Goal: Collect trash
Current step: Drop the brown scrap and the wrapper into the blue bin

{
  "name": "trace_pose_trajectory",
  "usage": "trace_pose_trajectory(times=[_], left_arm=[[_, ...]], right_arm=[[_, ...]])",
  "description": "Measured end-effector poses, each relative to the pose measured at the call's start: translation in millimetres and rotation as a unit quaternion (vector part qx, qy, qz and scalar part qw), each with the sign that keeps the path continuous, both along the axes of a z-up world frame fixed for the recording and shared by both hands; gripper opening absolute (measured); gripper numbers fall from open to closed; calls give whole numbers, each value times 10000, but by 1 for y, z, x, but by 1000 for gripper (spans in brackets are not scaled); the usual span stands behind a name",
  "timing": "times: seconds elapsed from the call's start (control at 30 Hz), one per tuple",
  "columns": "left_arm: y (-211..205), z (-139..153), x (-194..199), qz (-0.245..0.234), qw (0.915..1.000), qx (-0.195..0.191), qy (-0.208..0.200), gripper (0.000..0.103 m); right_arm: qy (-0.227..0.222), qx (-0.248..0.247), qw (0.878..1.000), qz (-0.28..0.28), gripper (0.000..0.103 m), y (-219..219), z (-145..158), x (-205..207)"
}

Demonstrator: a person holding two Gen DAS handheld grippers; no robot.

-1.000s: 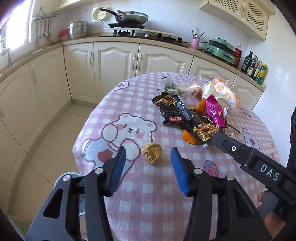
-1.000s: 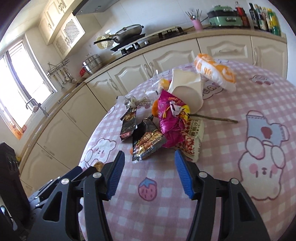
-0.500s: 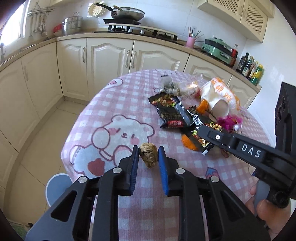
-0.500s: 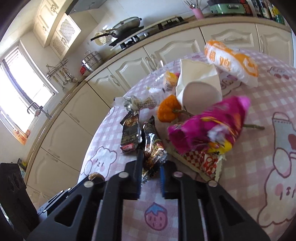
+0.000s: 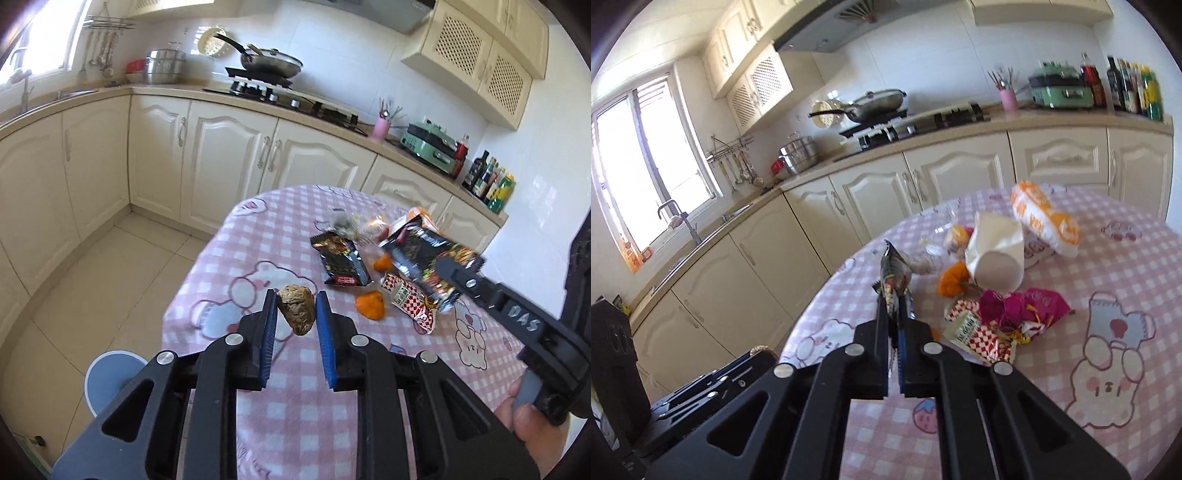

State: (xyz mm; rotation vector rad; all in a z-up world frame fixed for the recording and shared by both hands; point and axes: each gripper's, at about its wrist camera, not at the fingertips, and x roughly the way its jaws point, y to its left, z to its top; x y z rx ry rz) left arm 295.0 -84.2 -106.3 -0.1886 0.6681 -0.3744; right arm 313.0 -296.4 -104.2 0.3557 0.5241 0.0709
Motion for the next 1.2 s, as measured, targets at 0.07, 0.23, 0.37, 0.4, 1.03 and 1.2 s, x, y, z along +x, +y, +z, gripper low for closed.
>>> trace_pose_trajectory(times=[0.07, 0.23, 0.37, 0.4, 1.03, 1.2], left_arm=[[11, 3, -4, 91, 9999, -40, -43, 20], [43, 1, -12, 418, 9991, -45, -50, 20], [76, -6, -16, 763, 9971, -30, 32, 20], [84, -8, -17, 838, 9965, -31, 66, 20], [207, -96, 26, 2107, 9710, 163, 1118, 20], [223, -102, 34, 2306, 9666, 149, 1113, 42]], right_arm=[[-98, -33, 9998, 154, 4, 11, 9, -5], [-127, -71, 9973, 725, 4, 54, 16, -1], [47, -71, 9916, 1294, 4, 100, 9, 10], [103, -82, 9899, 1409, 4, 112, 5, 13], [1318, -414, 9553, 2615, 4, 277, -107, 76], [1418, -392, 9524, 2672, 4, 291, -118, 90]])
